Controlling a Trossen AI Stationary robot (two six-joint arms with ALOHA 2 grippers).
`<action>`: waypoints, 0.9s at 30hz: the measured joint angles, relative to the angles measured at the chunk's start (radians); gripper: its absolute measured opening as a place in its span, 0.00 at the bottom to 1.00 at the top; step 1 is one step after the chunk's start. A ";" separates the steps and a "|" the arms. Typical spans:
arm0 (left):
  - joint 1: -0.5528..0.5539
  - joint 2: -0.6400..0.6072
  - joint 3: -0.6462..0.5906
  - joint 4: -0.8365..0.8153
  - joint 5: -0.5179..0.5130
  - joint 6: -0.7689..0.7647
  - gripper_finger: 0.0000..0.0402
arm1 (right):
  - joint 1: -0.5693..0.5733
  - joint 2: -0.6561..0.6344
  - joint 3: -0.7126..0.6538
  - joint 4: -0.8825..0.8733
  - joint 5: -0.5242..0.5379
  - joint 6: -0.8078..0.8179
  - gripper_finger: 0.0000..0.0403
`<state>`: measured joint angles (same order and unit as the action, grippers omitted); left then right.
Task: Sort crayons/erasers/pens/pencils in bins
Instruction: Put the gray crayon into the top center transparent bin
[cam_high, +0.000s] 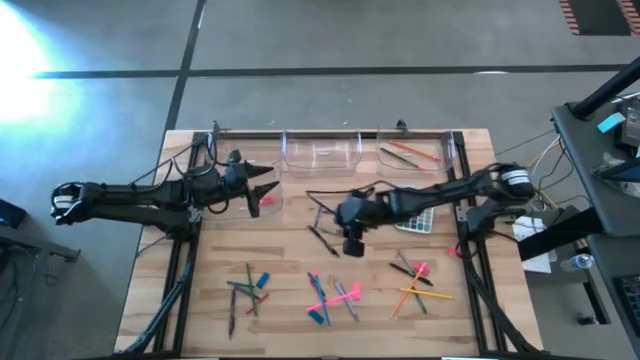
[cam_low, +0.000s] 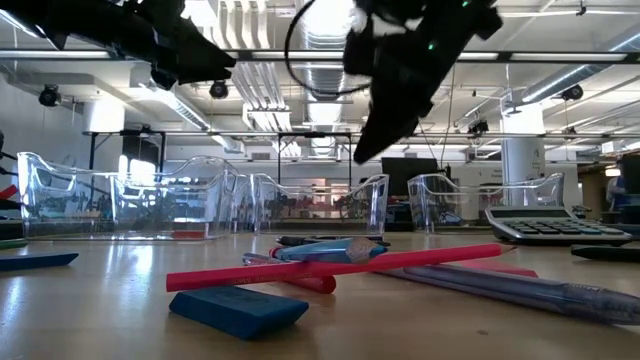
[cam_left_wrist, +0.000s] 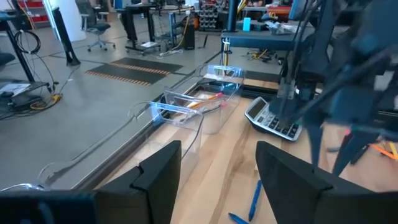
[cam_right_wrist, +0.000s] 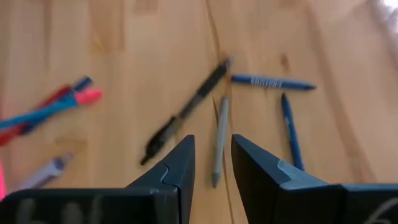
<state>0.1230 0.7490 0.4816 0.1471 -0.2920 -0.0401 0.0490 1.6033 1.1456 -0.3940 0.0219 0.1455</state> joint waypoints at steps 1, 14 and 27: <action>0.000 0.001 0.000 0.000 0.000 0.001 0.48 | -0.011 0.023 0.014 -0.018 -0.019 -0.005 0.24; 0.000 0.047 0.000 0.003 0.000 0.003 0.48 | -0.081 0.191 0.066 -0.097 -0.111 -0.045 0.24; 0.000 0.049 0.001 0.003 0.000 -0.001 0.48 | -0.081 0.244 0.067 -0.087 -0.107 -0.034 0.24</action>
<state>0.1226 0.7982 0.4824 0.1500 -0.2920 -0.0411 -0.0319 1.8473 1.2125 -0.4811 -0.0853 0.1120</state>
